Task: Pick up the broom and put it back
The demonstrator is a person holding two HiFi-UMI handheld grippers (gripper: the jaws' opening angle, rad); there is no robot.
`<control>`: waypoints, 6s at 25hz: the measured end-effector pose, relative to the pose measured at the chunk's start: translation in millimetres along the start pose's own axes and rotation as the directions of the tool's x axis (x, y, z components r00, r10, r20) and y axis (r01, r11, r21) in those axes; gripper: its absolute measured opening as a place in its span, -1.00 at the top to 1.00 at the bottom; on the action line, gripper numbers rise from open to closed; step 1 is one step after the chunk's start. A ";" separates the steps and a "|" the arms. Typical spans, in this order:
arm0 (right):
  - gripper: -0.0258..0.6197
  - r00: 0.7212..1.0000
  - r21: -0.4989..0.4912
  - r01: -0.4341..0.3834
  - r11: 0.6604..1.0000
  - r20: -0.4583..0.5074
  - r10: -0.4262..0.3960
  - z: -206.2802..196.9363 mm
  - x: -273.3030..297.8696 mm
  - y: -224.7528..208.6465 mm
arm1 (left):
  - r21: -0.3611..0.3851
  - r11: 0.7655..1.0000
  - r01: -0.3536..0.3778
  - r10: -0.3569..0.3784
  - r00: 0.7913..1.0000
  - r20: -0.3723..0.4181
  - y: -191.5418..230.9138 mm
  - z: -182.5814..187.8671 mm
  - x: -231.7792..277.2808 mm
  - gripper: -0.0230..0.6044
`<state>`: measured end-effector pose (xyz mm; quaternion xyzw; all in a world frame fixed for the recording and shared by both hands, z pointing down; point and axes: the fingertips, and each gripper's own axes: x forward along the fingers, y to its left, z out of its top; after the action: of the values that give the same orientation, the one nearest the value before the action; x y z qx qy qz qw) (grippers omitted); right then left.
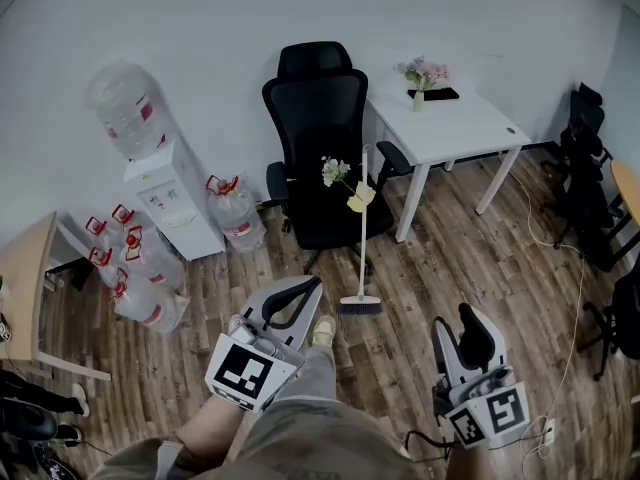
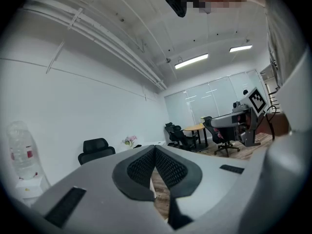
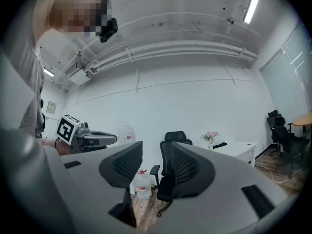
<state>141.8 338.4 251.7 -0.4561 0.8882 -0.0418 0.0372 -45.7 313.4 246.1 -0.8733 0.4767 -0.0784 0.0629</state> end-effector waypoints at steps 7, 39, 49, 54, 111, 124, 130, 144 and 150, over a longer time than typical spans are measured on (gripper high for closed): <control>0.35 0.999 -0.001 0.008 1.000 -0.033 -0.008 -15.9 44.7 -22.8 | -0.015 1.000 0.009 -0.009 1.000 -0.008 27.8 -19.1 35.3 0.88; 0.31 0.930 0.041 0.133 0.990 -0.352 -0.110 -151.9 476.4 -199.7 | -0.111 0.988 0.103 -0.125 0.969 -0.212 305.3 -165.0 324.4 0.88; 0.31 0.888 0.108 0.120 0.987 -0.457 -0.058 -253.4 526.9 -239.9 | -0.139 0.988 0.071 -0.111 0.946 -0.306 314.8 -239.9 378.2 0.88; 0.30 0.866 0.123 0.097 0.988 -0.500 -0.023 -309.2 547.0 -258.2 | -0.143 0.989 0.034 -0.080 0.940 -0.331 316.5 -282.8 404.4 0.88; 0.61 0.942 -0.048 0.087 0.995 -0.321 -0.098 -151.3 433.2 -247.5 | -0.068 0.998 -0.016 -0.006 0.952 -0.307 282.5 -207.7 341.4 0.88; 0.61 0.995 -0.125 0.046 0.991 -0.077 -0.056 36.9 376.8 -204.5 | 0.051 0.999 -0.013 0.018 0.996 -0.091 284.0 -57.2 310.2 0.88; 0.61 0.995 -0.122 0.092 0.988 -0.019 -0.096 57.4 355.2 -208.7 | -0.042 0.998 -0.043 0.040 0.997 -0.063 281.5 -51.6 299.4 0.88; 0.61 0.983 -0.086 0.133 0.987 -0.113 -0.142 13.3 346.5 -251.6 | 0.002 0.999 0.047 -0.047 0.997 -0.054 251.6 -48.3 339.7 0.88; 0.61 0.951 -0.090 0.181 0.979 -0.238 -0.197 -53.0 345.3 -281.0 | -0.043 0.992 0.116 -0.121 0.986 -0.119 226.3 -83.9 372.0 0.88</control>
<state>162.3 -103.3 325.1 -0.5314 0.8391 -0.0712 -0.0926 -50.0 -124.6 315.1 -0.8948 0.4281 -0.1262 0.0134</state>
